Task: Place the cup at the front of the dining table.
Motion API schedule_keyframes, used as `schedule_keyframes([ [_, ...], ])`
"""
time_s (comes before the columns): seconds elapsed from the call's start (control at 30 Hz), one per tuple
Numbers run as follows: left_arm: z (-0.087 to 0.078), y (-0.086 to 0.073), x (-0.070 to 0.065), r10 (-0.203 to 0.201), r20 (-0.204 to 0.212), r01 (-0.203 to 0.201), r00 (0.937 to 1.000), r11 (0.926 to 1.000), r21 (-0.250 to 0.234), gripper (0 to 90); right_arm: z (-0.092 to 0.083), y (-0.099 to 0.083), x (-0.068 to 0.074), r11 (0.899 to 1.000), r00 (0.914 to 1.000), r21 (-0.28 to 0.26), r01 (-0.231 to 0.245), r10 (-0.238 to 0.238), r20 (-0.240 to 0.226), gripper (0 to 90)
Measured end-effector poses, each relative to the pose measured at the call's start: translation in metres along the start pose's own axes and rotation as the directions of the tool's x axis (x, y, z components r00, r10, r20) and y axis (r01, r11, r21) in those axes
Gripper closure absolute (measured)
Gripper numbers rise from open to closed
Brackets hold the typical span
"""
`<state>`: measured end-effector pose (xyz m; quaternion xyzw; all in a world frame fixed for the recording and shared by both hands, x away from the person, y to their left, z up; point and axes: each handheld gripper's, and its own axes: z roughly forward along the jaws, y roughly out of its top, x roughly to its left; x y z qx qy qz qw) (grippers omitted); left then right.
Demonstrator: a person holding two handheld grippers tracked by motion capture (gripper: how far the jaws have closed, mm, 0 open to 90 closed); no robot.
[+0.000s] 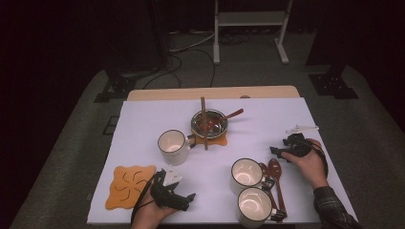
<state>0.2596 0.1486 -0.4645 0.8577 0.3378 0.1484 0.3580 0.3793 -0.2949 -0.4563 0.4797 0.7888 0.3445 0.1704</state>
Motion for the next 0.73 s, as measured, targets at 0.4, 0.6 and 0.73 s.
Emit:
schedule_keyframes([
  [0.4, 0.0002, 0.0, -0.0002, -0.003, 0.0, 0.003, 1.0, 1.0, -0.003, 0.3, 0.0031, -0.005, 0.0063, 0.999, 0.9987, -0.025, 0.04, -0.039, 0.032, 24.8],
  [0.6, 0.0002, 0.0, 0.0, -0.001, -0.001, 0.001, 1.0, 1.0, -0.002, 0.3, 0.0032, -0.0073, 0.0068, 0.998, 0.9984, -0.04, 0.043, -0.041, 0.038, 24.8],
  [0.73, 0.0002, 0.0, 0.0, -0.001, 0.0, 0.001, 1.0, 1.0, -0.002, 0.3, 0.0032, -0.0073, 0.0067, 0.998, 0.9985, -0.04, 0.043, -0.041, 0.037, 24.8],
])
